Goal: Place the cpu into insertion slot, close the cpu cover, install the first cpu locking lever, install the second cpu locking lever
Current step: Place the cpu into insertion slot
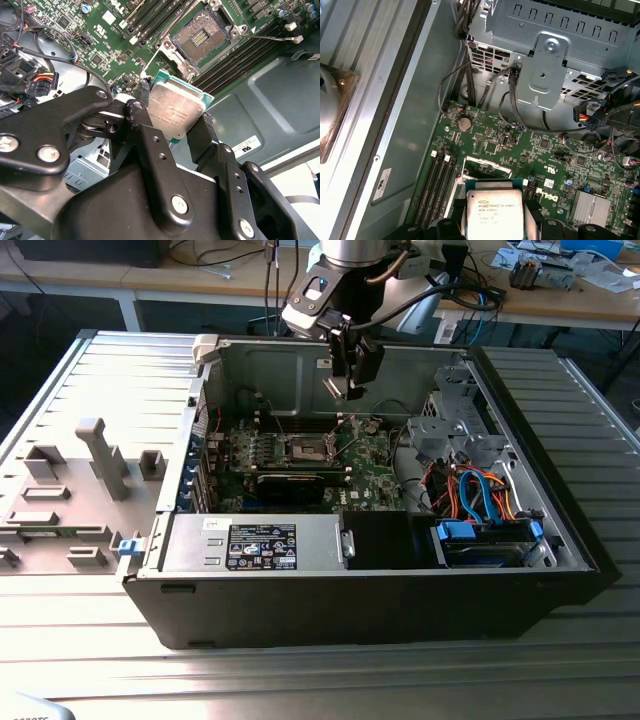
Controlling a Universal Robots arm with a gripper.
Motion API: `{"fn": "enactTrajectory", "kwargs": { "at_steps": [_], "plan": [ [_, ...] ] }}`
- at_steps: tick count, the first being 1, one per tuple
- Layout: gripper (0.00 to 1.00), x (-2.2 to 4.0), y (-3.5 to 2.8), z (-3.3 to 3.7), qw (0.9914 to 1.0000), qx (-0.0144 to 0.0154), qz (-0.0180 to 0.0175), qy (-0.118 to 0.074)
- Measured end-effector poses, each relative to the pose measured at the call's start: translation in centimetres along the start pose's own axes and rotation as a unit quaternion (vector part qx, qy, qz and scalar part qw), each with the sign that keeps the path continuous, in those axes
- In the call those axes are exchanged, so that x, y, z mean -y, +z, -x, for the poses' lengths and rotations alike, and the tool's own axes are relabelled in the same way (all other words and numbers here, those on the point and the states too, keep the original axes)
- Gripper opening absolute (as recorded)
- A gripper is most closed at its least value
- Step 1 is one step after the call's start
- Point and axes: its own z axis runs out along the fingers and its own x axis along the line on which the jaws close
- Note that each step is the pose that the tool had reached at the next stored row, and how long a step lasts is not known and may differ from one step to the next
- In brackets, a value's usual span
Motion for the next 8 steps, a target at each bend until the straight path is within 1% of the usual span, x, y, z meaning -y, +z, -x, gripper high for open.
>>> {"fn": "enactTrajectory", "kwargs": {
  "at_steps": [8],
  "plan": [
    [0.55,0.0,0.0,0.0,1.0,0.0002,0.0,0.002]
  ]
}}
